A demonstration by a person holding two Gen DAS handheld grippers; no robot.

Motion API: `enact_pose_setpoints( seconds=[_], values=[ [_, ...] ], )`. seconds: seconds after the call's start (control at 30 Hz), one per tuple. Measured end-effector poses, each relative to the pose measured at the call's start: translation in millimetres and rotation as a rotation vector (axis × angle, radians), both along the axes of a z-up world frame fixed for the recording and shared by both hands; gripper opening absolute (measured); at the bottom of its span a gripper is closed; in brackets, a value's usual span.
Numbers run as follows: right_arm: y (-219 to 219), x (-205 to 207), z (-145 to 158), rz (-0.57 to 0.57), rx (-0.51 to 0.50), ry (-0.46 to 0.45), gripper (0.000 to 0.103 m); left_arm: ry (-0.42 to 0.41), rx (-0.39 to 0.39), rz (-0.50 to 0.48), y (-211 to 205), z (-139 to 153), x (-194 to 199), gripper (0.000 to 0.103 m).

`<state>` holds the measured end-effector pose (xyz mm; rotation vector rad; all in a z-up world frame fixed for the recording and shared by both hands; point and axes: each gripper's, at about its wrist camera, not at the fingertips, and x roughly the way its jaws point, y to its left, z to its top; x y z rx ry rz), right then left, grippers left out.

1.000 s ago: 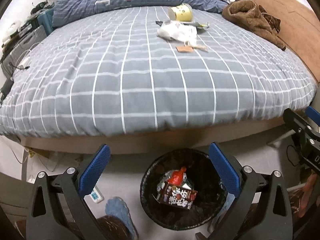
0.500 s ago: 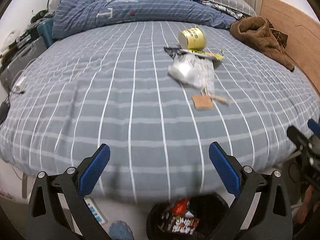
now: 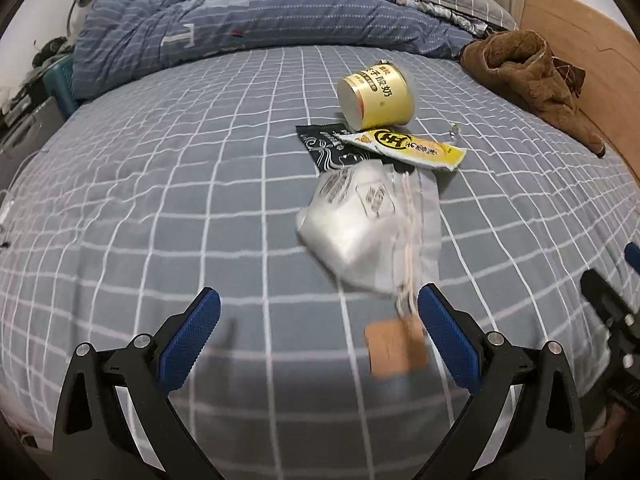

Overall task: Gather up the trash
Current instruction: 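Grasp the white mask packet with the left tool while the right tool grasps the yellow snack wrapper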

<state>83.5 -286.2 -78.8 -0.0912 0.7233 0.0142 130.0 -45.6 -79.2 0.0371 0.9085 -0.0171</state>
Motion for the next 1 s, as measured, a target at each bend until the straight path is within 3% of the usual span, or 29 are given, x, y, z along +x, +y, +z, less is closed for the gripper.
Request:
enact_pose_setpoints(
  seconds=[0.2,0.27,0.37,0.53,0.6,0.83,1.0],
  values=[
    [-7.8,33.4,-0.2,-0.013,0.001,-0.004,0.095,-0.001,0.009,-0.019,-8.8,-7.0,26.9,0.095],
    [-8.5,40.4,1.0,-0.013,0.000,-0.008,0.095,0.005,0.005,-0.026,-11.3,-10.9,35.4,0.090],
    [-7.0,51.7,4.0,-0.012,0.004,-0.012,0.095,0.026,-0.014,-0.039,-14.9,-18.1,45.0,0.071],
    [4.5,68.0,10.3,0.011,0.006,-0.022,0.095,0.038,-0.067,-0.039,-9.7,-21.6,51.6,0.048],
    [12.7,76.9,13.0,0.026,0.010,-0.022,0.095,0.036,-0.079,-0.045,-3.6,-15.9,49.6,0.044],
    [50.9,119.7,17.3,0.115,0.011,-0.003,0.095,0.013,-0.079,-0.026,29.6,5.0,39.4,0.041],
    [81.7,153.7,-0.4,0.158,0.034,0.061,0.095,-0.016,-0.073,0.035,69.9,15.6,38.5,0.041]
  ],
)
